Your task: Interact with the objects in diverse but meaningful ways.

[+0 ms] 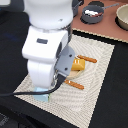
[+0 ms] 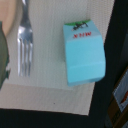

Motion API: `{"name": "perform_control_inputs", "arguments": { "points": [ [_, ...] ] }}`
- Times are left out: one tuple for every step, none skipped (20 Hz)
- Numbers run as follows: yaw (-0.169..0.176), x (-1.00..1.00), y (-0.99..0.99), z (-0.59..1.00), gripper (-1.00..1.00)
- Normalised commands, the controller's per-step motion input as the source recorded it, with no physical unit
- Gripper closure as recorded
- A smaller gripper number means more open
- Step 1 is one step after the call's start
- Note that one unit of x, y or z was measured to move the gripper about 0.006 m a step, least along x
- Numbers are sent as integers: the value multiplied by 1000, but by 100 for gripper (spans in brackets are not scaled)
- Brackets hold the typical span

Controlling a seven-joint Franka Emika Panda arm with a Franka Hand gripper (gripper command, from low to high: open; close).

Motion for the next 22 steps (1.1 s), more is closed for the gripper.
{"name": "perform_control_inputs", "arguments": {
  "points": [
    [16,-257,-377,-66,-100],
    [10,-266,-351,-71,-100],
    [10,-277,-311,-83,-100],
    [15,-297,-269,-109,-100],
    [18,-300,-274,-129,-100],
    [20,-274,-274,-134,-100],
    [19,-286,-286,-149,-100],
    [17,-286,-311,-163,-100],
    [15,-286,-326,-197,-100],
    [13,-277,-317,-223,-100],
    [12,-266,-300,-263,-100],
    [13,-274,-297,-277,-100],
    [12,-263,-260,-260,-100],
    [14,-237,-214,-263,-100],
    [12,-197,-134,-254,-100],
    [12,-189,-123,-254,-100],
    [12,-220,-151,-294,-100],
    [12,-194,-146,-314,-100],
    [13,-200,-140,-320,-100],
    [14,-191,-120,-320,-100],
    [14,-171,-97,-309,-100],
    [16,-134,-54,-294,-100]
  ]
}}
